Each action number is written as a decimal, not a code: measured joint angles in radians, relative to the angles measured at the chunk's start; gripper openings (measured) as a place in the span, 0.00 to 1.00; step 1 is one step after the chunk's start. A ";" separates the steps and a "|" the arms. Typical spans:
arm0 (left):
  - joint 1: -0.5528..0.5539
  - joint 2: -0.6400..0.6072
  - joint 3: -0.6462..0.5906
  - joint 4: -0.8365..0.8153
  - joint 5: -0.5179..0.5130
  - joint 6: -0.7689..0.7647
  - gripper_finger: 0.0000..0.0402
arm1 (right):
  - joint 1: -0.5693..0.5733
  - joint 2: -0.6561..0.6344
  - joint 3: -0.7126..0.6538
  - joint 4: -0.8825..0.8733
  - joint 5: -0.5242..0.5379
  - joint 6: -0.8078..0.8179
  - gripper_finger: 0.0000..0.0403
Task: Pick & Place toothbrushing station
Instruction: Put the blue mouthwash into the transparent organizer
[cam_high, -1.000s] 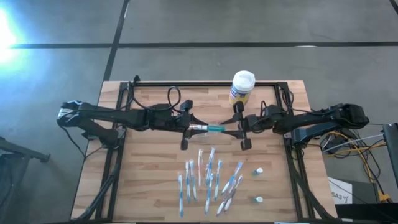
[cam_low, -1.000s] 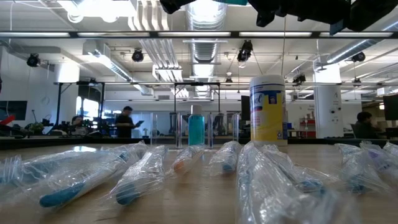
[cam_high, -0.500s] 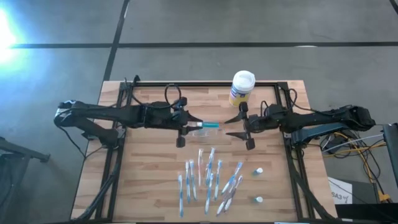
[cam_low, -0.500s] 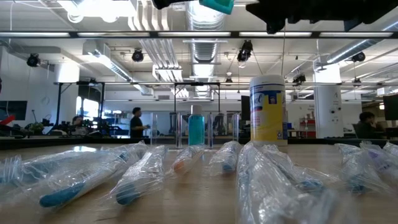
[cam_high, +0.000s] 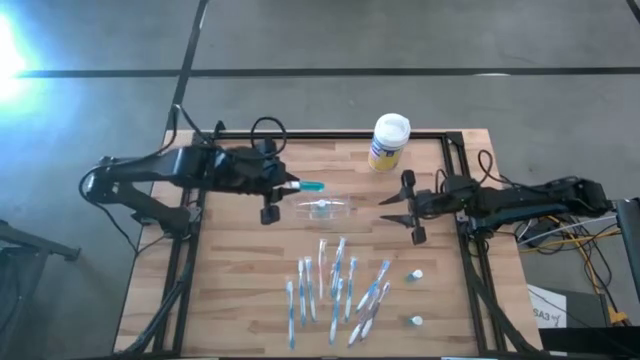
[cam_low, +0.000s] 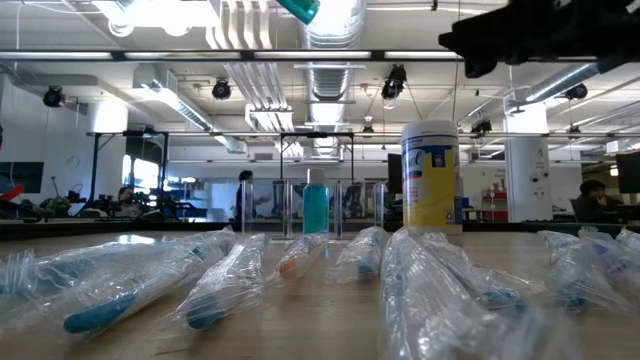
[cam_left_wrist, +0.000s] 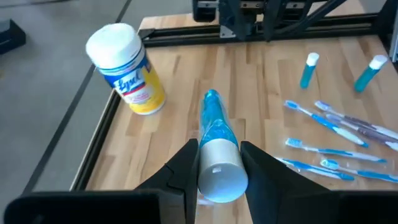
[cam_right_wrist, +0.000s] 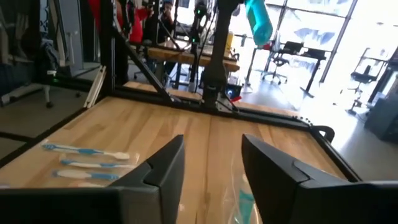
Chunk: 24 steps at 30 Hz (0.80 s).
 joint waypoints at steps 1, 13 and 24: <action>0.000 0.000 0.013 -0.019 -0.005 -0.004 0.24 | 0.000 -0.016 -0.022 0.020 0.001 -0.001 0.33; 0.074 0.137 0.144 -0.193 -0.001 -0.026 0.24 | -0.003 -0.166 -0.214 0.158 0.092 0.019 0.03; 0.139 0.430 0.370 -0.367 0.074 0.024 0.24 | -0.003 -0.187 -0.216 0.121 0.095 0.019 0.02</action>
